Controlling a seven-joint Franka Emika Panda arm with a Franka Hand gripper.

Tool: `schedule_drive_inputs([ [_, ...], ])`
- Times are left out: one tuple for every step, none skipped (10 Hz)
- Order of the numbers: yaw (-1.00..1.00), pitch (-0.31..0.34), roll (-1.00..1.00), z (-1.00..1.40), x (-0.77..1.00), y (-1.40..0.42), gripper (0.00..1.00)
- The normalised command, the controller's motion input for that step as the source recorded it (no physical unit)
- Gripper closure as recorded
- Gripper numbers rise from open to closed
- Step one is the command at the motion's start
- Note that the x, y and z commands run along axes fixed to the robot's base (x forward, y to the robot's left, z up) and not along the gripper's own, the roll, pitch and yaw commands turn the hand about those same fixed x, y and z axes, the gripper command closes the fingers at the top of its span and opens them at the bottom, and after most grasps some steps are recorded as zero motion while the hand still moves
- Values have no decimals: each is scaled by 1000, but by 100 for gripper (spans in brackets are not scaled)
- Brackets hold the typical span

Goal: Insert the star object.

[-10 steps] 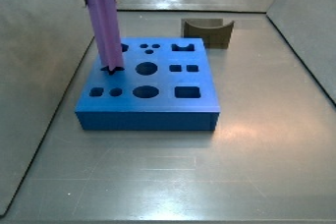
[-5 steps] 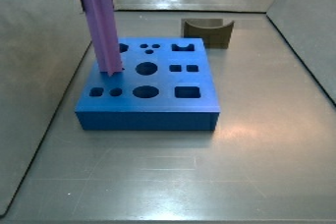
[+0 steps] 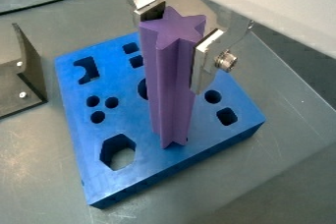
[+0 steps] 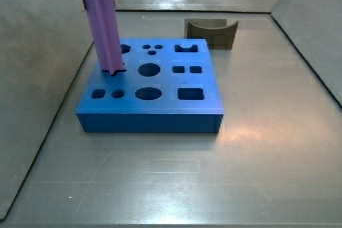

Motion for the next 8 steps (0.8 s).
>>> schedule_drive_inputs([
  [-86, -80, -160, -386, 151, -126, 100],
  [-146, -63, -179, -351, 174, -111, 100],
  [-157, -71, -176, -383, 151, -100, 100],
  [-217, -74, -183, -411, 131, -63, 100],
  [-174, -76, -176, -643, 140, 0, 100],
  [-120, -80, -126, -851, 157, 0, 100],
  [-43, -49, -49, -1000, 171, 0, 100],
  [-51, -26, -23, -949, 157, 0, 100],
])
